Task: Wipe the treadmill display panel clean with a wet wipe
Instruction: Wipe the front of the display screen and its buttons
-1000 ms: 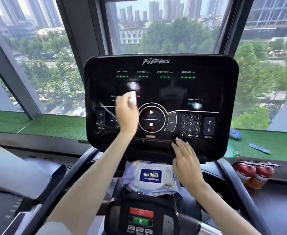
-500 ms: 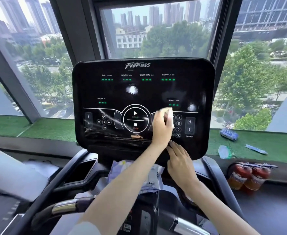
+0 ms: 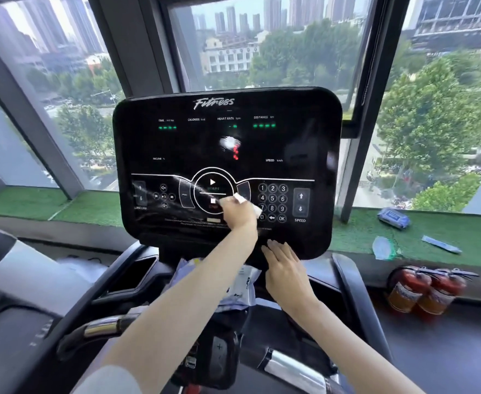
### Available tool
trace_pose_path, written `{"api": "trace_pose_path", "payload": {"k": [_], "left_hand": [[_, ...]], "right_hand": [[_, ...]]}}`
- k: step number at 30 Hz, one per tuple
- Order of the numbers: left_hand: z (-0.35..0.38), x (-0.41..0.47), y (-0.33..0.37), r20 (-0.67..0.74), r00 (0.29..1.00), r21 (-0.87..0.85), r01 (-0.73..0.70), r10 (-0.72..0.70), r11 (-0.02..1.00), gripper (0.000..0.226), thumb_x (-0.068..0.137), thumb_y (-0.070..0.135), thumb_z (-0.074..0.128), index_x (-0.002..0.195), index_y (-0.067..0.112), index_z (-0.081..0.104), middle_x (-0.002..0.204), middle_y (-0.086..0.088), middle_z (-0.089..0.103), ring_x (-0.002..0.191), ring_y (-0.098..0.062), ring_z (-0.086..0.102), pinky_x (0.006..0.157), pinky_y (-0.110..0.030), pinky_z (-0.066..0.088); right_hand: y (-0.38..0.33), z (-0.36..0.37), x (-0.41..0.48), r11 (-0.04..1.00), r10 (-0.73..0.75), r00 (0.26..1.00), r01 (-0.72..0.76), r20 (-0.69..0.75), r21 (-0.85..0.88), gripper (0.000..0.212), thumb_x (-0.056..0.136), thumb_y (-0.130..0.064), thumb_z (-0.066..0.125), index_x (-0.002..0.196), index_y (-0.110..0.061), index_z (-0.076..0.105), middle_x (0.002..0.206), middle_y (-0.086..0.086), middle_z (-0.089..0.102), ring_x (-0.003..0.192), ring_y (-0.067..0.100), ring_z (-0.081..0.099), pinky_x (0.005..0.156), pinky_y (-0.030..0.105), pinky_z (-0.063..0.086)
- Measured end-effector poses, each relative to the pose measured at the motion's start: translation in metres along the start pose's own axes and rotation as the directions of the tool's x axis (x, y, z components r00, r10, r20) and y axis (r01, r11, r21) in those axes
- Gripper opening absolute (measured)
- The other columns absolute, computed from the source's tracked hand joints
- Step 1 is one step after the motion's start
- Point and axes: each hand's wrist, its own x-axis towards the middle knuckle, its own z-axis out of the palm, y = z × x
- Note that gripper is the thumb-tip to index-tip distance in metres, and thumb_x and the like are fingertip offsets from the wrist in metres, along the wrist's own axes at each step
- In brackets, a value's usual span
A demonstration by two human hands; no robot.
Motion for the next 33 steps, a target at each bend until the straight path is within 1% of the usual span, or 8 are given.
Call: {"api": "trace_pose_path", "payload": {"k": [5, 9, 16, 20, 23, 26, 30, 33], "left_hand": [[0.047, -0.018, 0.07, 0.098, 0.981, -0.312, 0.192, -0.169, 0.931, 0.017, 0.089, 0.003, 0.048, 0.106, 0.004, 0.047, 0.105, -0.018, 0.063, 0.096, -0.032, 0.065, 0.081, -0.041, 0.055], [0.045, 0.007, 0.143, 0.017, 0.998, -0.463, -0.049, 0.064, 0.885, 0.008, 0.094, 0.011, 0.044, 0.087, 0.013, 0.048, 0.077, -0.006, 0.058, 0.093, -0.03, 0.059, 0.089, -0.044, 0.051], [-0.017, 0.048, 0.149, 0.089, 0.969, -0.287, -0.197, 0.231, 0.938, 0.01, 0.092, 0.024, 0.041, 0.083, 0.024, 0.045, 0.087, -0.023, 0.068, 0.069, -0.026, 0.064, 0.069, -0.031, 0.057], [-0.048, 0.054, 0.146, 0.18, 0.943, -0.166, -0.252, 0.281, 0.953, 0.008, 0.094, 0.023, 0.041, 0.088, 0.019, 0.045, 0.061, -0.012, 0.061, 0.051, -0.022, 0.059, 0.064, -0.031, 0.055], [-0.062, 0.057, 0.149, 0.286, 0.863, -0.07, -0.415, 0.417, 0.907, 0.009, 0.093, 0.023, 0.049, 0.091, 0.015, 0.052, 0.069, 0.0, 0.056, 0.059, -0.014, 0.056, 0.061, -0.026, 0.051], [-0.074, 0.069, 0.149, 0.353, 0.782, 0.056, -0.566, 0.514, 0.823, 0.012, 0.093, 0.023, 0.052, 0.09, 0.011, 0.054, 0.073, 0.005, 0.053, 0.06, -0.01, 0.052, 0.048, -0.012, 0.042], [-0.076, 0.092, 0.145, 0.37, 0.715, 0.224, -0.689, 0.593, 0.689, 0.009, 0.094, 0.019, 0.048, 0.094, 0.012, 0.054, 0.092, -0.005, 0.055, 0.072, -0.021, 0.055, 0.06, -0.031, 0.043], [-0.062, 0.094, 0.138, 0.401, 0.692, 0.273, -0.715, 0.6, 0.643, 0.017, 0.092, 0.003, 0.044, 0.104, 0.009, 0.054, 0.107, -0.01, 0.05, 0.083, -0.024, 0.055, 0.066, -0.03, 0.038]], "right_hand": [[-0.002, -0.008, 0.002, 1.0, 0.001, 0.999, -0.001, 0.05, 0.001, 0.057, 0.047, 0.0, 0.071, 0.104, 0.002, 0.067, 0.107, 0.017, 0.068, 0.101, 0.03, 0.064, 0.091, 0.044, 0.049], [-0.003, -0.021, 0.01, 1.0, 0.004, 0.999, -0.003, 0.054, -0.005, 0.053, 0.048, 0.002, 0.068, 0.101, 0.0, 0.068, 0.097, 0.015, 0.07, 0.092, 0.028, 0.067, 0.091, 0.041, 0.049], [-0.025, -0.033, 0.03, 0.994, 0.062, 0.998, -0.063, -0.014, -0.086, 0.056, 0.042, 0.001, 0.076, 0.097, -0.001, 0.07, 0.1, 0.014, 0.07, 0.096, 0.026, 0.067, 0.089, 0.036, 0.048], [-0.05, -0.029, 0.038, 0.985, 0.108, 0.994, -0.107, 0.0, -0.132, 0.057, 0.041, -0.001, 0.078, 0.098, -0.003, 0.07, 0.102, 0.014, 0.07, 0.098, 0.025, 0.066, 0.088, 0.036, 0.049], [-0.061, -0.028, 0.037, 0.978, 0.116, 0.993, -0.114, 0.004, -0.176, 0.058, 0.047, -0.002, 0.076, 0.104, -0.002, 0.068, 0.113, 0.018, 0.065, 0.108, 0.029, 0.062, 0.093, 0.04, 0.046], [-0.07, -0.032, 0.037, 0.96, 0.147, 0.988, -0.133, 0.042, -0.245, 0.064, 0.06, -0.004, 0.069, 0.123, -0.004, 0.058, 0.138, 0.022, 0.045, 0.129, 0.035, 0.042, 0.105, 0.044, 0.033], [-0.08, -0.041, 0.042, 0.941, 0.192, 0.972, -0.144, 0.134, -0.306, 0.081, 0.078, -0.005, 0.046, 0.149, -0.014, 0.009, 0.155, 0.017, -0.013, 0.142, 0.033, -0.013, 0.116, 0.044, -0.003], [-0.081, -0.049, 0.048, 0.928, 0.259, 0.957, -0.211, 0.127, -0.306, 0.085, 0.081, -0.008, 0.045, 0.149, -0.02, -0.002, 0.152, 0.015, -0.025, 0.139, 0.03, -0.025, 0.115, 0.046, -0.008]]}}
